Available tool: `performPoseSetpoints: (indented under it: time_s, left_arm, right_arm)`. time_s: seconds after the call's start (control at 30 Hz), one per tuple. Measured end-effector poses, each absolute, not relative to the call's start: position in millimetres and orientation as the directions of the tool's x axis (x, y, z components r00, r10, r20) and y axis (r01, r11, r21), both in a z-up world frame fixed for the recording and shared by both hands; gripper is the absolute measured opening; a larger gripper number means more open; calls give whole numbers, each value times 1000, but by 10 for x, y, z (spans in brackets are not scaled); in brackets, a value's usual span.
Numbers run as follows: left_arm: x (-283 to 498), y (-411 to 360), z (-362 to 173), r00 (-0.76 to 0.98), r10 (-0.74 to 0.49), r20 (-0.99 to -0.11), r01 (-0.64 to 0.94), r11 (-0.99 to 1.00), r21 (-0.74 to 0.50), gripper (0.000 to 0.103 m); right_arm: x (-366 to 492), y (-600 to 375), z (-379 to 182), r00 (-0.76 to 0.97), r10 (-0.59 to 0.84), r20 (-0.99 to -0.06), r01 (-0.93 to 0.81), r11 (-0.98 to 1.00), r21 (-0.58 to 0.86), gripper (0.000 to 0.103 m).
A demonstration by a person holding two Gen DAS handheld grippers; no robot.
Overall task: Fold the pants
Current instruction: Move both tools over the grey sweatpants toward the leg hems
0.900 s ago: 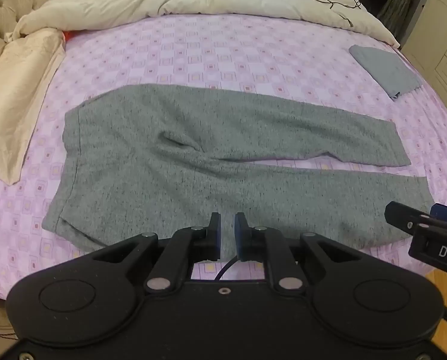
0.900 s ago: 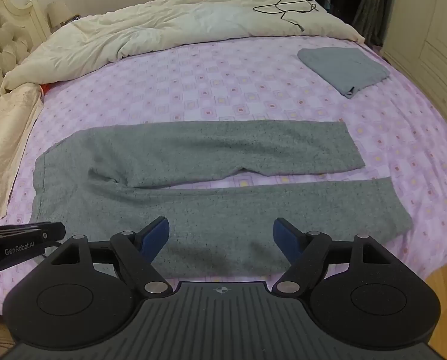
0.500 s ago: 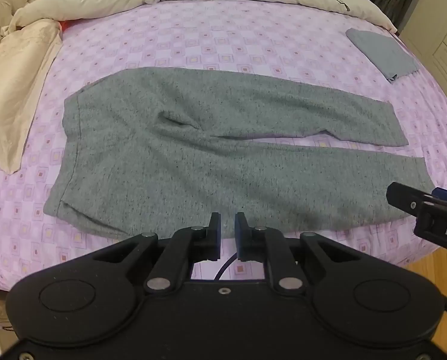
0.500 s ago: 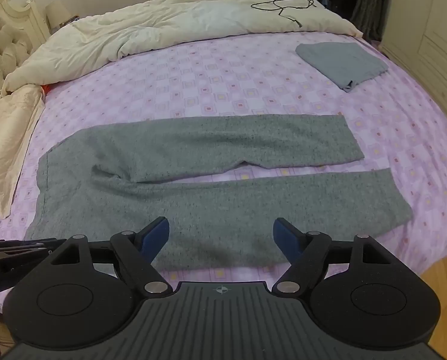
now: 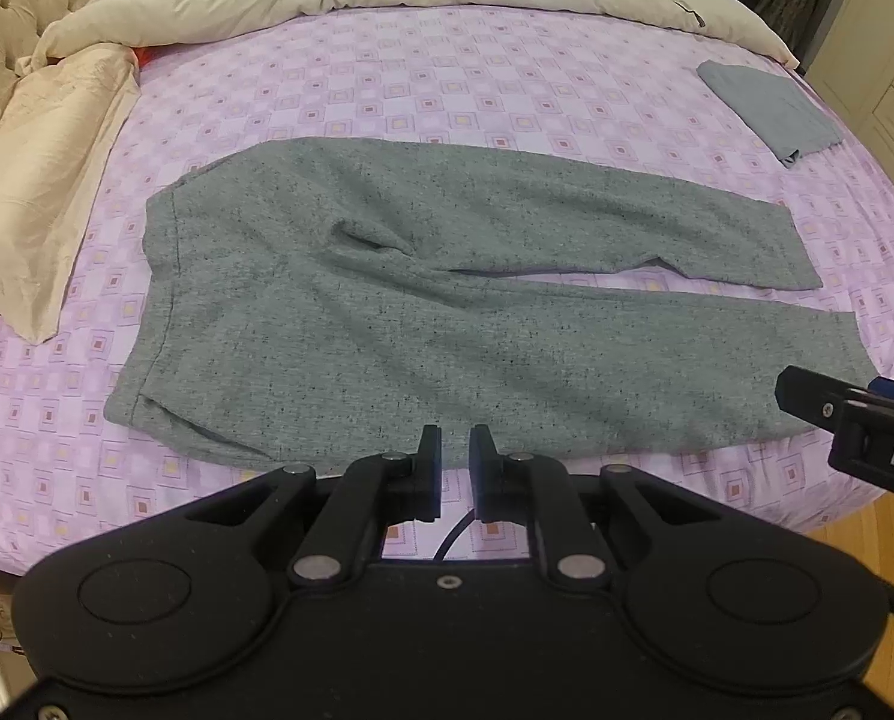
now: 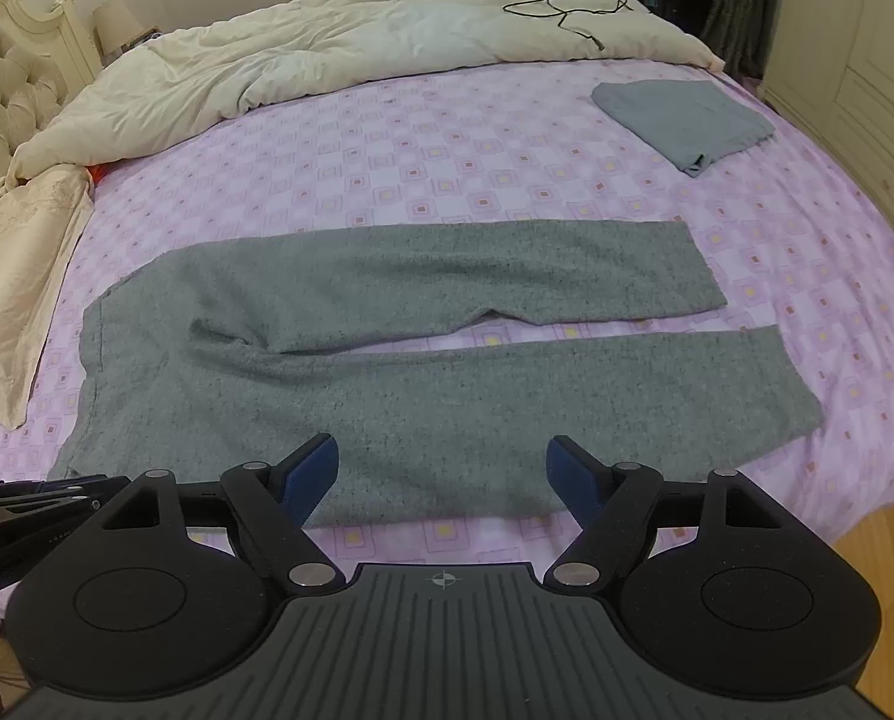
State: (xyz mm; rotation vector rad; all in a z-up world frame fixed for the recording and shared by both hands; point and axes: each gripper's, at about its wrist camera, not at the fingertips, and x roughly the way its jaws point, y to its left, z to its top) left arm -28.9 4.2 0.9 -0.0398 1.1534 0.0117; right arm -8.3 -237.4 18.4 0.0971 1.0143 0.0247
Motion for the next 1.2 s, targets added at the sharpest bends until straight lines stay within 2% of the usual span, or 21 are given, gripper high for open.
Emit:
performPoseSetpoints:
  time_s: [1.2]
  left_arm:
    - [-126,63,-63,381,-1,-924,0,1000,-1,20]
  right_arm:
    - [78,-2279,97,498,85,-863,28,993,114,76]
